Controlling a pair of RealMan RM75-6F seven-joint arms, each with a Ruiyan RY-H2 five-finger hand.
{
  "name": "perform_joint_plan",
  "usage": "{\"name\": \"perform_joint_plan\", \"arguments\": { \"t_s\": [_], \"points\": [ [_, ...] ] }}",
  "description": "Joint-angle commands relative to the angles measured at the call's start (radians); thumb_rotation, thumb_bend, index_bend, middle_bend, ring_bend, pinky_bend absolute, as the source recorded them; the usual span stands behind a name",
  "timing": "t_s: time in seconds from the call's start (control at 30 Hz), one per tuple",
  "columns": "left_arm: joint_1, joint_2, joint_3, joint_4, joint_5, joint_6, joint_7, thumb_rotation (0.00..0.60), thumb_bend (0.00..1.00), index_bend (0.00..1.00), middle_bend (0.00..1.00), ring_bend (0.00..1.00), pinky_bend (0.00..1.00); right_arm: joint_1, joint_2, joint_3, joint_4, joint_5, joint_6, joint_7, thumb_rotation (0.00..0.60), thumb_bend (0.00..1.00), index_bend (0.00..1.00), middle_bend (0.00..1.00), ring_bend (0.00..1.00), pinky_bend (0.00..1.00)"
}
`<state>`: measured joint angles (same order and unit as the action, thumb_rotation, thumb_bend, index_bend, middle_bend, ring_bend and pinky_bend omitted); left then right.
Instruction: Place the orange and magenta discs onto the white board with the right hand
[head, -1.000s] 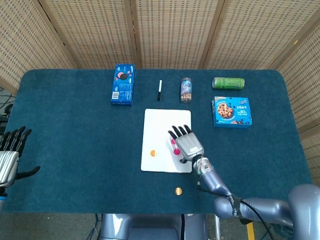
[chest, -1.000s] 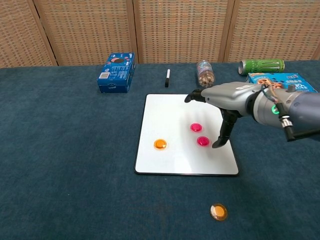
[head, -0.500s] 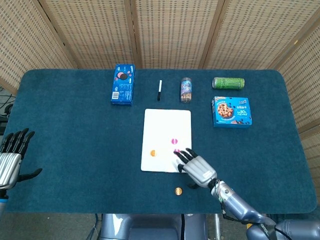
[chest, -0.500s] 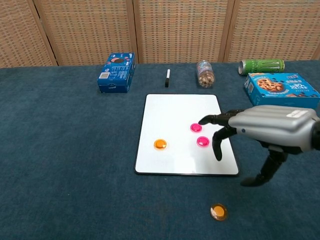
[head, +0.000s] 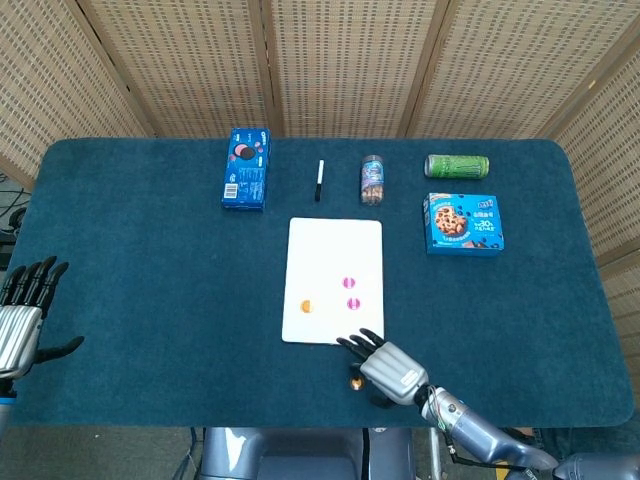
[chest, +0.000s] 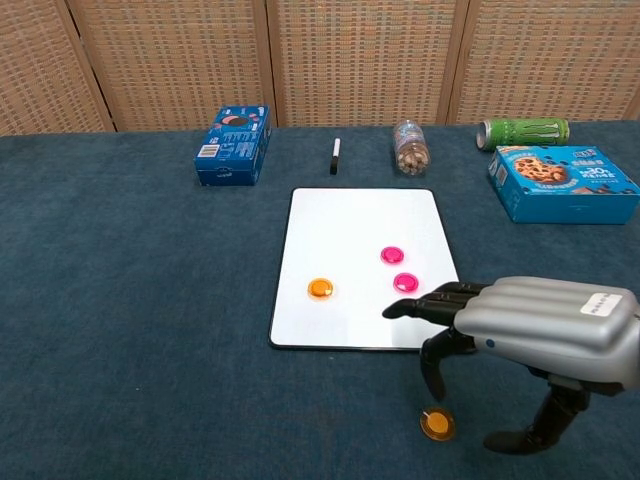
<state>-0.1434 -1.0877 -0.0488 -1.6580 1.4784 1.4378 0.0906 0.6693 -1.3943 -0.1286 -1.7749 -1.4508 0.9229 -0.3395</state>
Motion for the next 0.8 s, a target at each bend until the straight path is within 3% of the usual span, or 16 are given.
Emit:
{"name": "perform_joint_plan", "arguments": {
  "t_s": [0.03,0.4,0.8],
  "points": [
    [0.0,0.0,0.0,0.001,-0.001,-0.001,-0.001,0.6,0.0,0.0,0.0,0.0,0.0,-0.001,-0.022,0.01,0.015,0.01,-0.01,-0.015,0.6,0.31,0.41,0.0,0.0,0.01],
    [-0.003,-0.004,0.0,0.0,-0.003,-0.006,0.009,0.6,0.0,0.0,0.0,0.0,0.0,-0.002,-0.098,0.057,0.063,0.081,-0.029,-0.072,0.6,0.31,0.42,0.0,0.0,0.01],
    [-0.001,0.0,-0.001,-0.001,-0.005,-0.002,0.002,0.6,0.0,0.0,0.0,0.0,0.0,-0.011,-0.133,0.064,0.086,0.108,-0.033,-0.107,0.6,0.31,0.42,0.0,0.0,0.01]
  ]
}}
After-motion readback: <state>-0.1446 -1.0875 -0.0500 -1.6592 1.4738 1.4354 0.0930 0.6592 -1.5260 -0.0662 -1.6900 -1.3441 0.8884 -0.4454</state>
